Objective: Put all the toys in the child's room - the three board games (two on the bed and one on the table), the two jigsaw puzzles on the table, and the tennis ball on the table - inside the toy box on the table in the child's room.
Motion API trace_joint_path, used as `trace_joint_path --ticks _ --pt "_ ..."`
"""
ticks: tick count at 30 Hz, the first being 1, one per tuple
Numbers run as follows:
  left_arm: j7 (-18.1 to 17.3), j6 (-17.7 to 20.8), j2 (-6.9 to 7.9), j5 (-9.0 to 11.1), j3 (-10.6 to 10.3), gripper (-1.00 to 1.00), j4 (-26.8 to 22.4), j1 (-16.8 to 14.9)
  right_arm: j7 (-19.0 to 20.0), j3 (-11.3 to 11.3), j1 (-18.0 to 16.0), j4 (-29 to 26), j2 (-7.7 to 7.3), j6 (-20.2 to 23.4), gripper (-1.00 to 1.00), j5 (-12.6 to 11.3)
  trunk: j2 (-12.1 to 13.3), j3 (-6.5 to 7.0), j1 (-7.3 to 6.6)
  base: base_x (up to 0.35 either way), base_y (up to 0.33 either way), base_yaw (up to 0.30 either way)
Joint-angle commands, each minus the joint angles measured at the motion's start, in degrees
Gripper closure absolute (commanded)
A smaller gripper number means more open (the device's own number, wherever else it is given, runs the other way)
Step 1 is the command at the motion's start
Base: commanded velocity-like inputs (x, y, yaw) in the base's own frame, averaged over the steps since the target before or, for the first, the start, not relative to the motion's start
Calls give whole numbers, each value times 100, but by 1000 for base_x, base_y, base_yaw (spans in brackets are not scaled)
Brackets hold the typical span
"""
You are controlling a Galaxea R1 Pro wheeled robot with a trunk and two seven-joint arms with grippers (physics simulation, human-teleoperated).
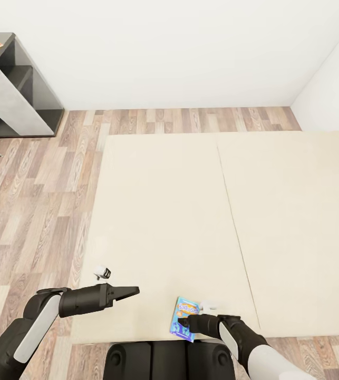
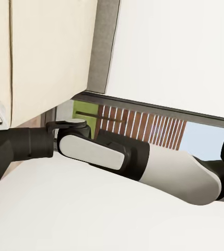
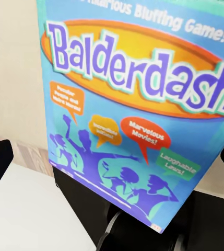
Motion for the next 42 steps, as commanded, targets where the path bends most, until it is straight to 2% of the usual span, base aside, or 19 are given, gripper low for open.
trace_joint_path --ticks 1,42 --pt "-7 23 4 13 -7 -100 0 -3 16 -29 0 -11 3 48 -100 -10 -9 -6 3 0 0 0" --pt "-16 24 73 13 -7 -100 2 -3 16 -29 0 -11 12 47 -100 -10 -9 -6 3 0 38 0"
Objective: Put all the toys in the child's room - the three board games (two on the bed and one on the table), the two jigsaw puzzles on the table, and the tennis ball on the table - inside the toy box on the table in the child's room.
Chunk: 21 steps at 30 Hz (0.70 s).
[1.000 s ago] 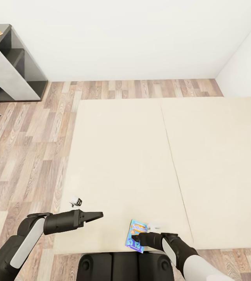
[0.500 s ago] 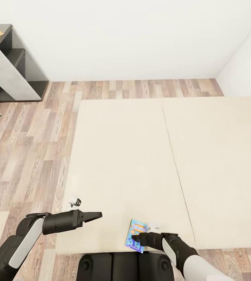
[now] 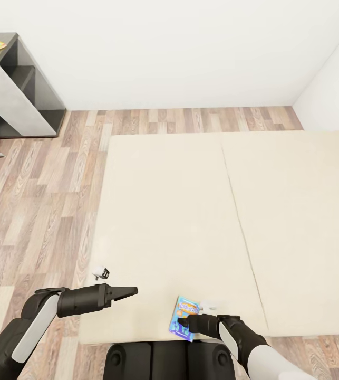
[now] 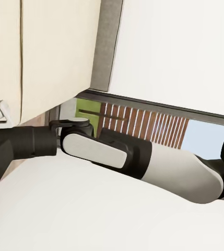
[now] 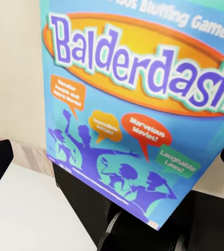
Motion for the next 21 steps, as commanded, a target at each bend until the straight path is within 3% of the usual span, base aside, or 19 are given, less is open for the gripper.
trace_joint_path --ticks 1,21 --pt "-8 23 5 13 -7 -100 0 -3 15 -29 0 -11 3 48 -100 -10 -9 -6 3 -25 83 0" --pt "0 23 1 13 -7 -100 4 -3 15 -27 0 -11 3 48 -100 -10 -9 -19 3 -3 18 33"
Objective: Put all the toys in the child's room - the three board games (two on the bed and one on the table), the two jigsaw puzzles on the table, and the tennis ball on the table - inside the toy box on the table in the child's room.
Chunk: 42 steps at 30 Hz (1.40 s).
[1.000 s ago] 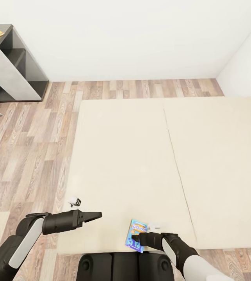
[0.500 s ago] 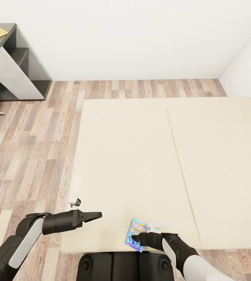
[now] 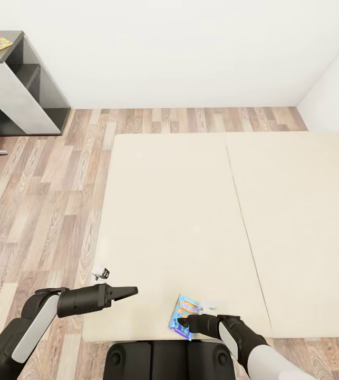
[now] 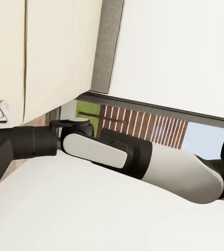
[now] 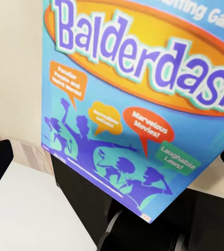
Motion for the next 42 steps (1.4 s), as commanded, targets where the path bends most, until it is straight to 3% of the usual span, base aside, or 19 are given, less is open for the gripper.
trace_joint_path --ticks 1,42 --pt "-7 24 7 13 -7 -100 1 -3 14 -30 0 -11 3 48 -100 -9 -9 -6 3 0 0 0" --pt "-15 25 10 13 -7 -100 3 -3 16 -23 0 -11 3 48 -100 -9 -9 -6 3 0 117 0"
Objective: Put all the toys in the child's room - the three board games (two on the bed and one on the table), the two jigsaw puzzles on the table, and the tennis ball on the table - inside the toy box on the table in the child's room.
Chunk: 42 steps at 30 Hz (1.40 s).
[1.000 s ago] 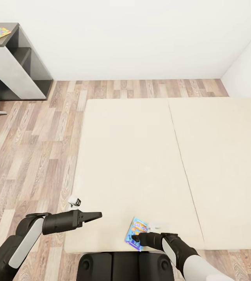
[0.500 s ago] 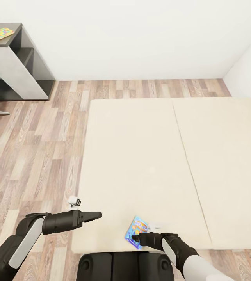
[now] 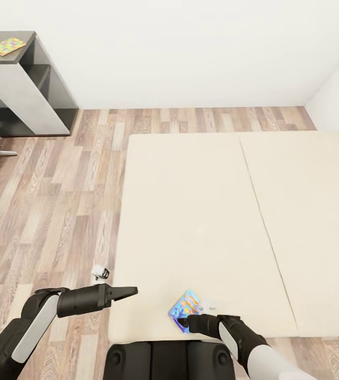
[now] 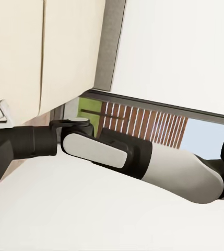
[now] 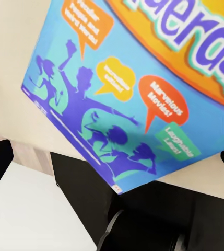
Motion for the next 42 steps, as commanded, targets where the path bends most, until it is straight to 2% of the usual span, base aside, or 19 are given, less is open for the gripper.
trace_joint_path --ticks 1,10,42 --pt "-8 23 5 13 -7 -100 1 -3 15 -28 0 -11 3 48 -100 -9 -9 -6 3 0 53 0" --pt "-8 22 24 13 -7 -100 1 -3 8 -36 0 -11 -40 -50 -100 -9 -9 -6 3 0 108 0" --pt "-27 22 55 20 -1 -100 1 -3 15 -74 -20 -11 -126 -34 -100 -9 -9 -6 3 0 2 0"
